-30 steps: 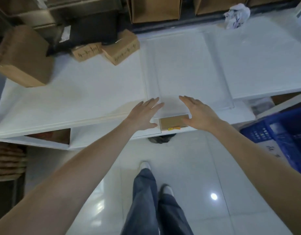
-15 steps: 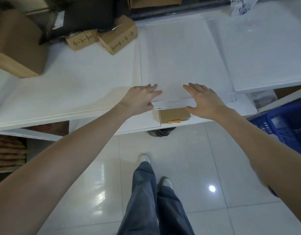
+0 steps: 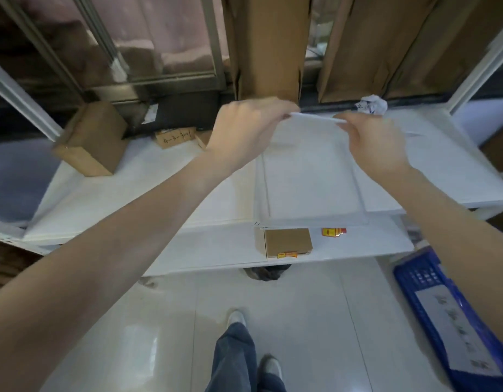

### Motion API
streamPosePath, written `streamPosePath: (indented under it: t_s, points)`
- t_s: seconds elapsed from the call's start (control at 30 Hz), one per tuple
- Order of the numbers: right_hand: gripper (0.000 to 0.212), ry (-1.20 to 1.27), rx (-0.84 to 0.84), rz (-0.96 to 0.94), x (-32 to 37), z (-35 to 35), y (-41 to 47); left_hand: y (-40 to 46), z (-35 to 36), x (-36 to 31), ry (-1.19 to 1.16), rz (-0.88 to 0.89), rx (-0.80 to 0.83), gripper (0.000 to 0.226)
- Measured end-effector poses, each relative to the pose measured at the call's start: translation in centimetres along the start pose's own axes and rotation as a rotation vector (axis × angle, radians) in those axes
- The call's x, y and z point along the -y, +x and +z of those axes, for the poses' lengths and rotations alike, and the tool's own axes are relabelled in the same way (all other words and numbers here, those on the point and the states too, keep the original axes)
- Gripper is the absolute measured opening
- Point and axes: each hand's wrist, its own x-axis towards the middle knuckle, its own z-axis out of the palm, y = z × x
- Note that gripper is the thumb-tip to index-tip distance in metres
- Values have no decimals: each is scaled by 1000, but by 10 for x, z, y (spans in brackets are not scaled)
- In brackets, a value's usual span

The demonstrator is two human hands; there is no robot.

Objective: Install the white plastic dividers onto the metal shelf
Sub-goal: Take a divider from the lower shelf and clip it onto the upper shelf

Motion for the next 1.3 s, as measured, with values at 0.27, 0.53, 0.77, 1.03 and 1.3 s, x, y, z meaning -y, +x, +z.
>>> streamPosePath:
  t_s: [0.27, 0.53, 0.77, 1.03, 1.3]
  points:
    - [20, 325, -95, -78, 49, -106, 14, 41, -134, -26, -208, -186, -132, 53]
    - [13, 689, -115, -178, 118, -200, 24, 19, -247, -35, -104, -168, -174, 70]
    - [21, 1007, -150, -269, 173, -245, 43, 8, -315, -45, 323, -129, -412, 74]
    - [19, 1238, -295, -281, 225, -265, 66, 0, -349, -34, 432, -270, -375, 73]
    - [20, 1331, -481, -302, 281, -280, 95, 0, -368, -8, 369, -398, -234, 81]
